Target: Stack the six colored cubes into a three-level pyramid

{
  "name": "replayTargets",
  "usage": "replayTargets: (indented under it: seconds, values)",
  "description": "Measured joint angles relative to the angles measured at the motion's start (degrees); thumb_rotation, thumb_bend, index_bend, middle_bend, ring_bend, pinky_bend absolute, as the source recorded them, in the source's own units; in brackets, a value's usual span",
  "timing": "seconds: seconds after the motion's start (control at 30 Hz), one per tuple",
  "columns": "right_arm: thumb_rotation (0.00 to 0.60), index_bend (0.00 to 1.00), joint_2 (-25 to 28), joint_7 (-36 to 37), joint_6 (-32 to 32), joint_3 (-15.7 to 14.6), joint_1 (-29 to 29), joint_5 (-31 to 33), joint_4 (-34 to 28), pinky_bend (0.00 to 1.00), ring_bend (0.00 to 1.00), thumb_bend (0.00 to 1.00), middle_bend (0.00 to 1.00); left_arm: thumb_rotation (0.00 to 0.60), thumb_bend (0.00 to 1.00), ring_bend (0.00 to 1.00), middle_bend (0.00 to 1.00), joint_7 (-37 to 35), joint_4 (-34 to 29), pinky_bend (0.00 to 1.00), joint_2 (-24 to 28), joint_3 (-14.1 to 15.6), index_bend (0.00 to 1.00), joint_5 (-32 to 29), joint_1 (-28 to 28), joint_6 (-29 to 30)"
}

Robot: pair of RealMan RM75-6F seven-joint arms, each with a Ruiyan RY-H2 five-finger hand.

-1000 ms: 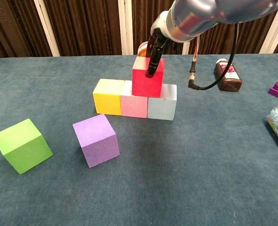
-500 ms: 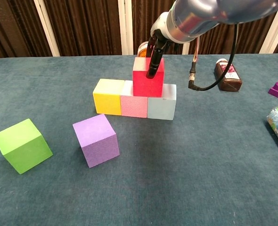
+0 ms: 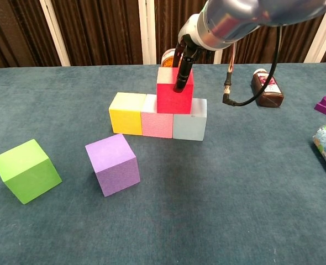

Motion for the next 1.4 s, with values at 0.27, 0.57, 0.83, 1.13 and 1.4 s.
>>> replayTargets:
  seconds: [0.27,0.57,0.83,1.13,1.4]
  values:
    - [0.600,0.22,0.32,-0.22,0.41,0.14,0.16,0.20,-0.89,0.00,0.01,0.28,0.17,0.600,0.27,0.00,0.00,-0.04,0.04,0.00,-0.03,-0.01,0.10,-0.02,-0.02,-0.06]
    - [0.600,0.18,-0.22,0.39,1.13,0.54,0.63,0.03,-1.14,0.00,0.00,0.28,0.15,0.600,0.27,0.00,0.00,-0.55,-0.15,0.00,0.17,-0.10,0.10,0.03,0.10,0.15]
    - [0.600,0.18,-1.57,1.49,1.96,1.03,1.36,-0.73,-0.54,0.00,0.00,0.28,0.14,0.600,0.27,0.00,0.00,-1.20,-0.27,0.00,0.48,-0.29,0.10,-0.18,0.20,0.11]
    - [0.600,0.18,-3.73,2.69,2.77,1.62,2.33,-1.89,1.49,0.00,0.00,0.28,0.14,0.600,0.27,0.00,0.00,-1.61,-0.45,0.00,0.74,-0.43,0.10,-0.37,0.34,0.17]
    - [0.600,0.18,-5.45,3.03,2.72,1.98,2.94,-2.40,3.90,0.00,0.00,0.28,0.14,0.600,0.27,0.00,0.00,-1.69,-0.41,0.00,0.80,-0.63,0.10,-0.69,0.36,0.14]
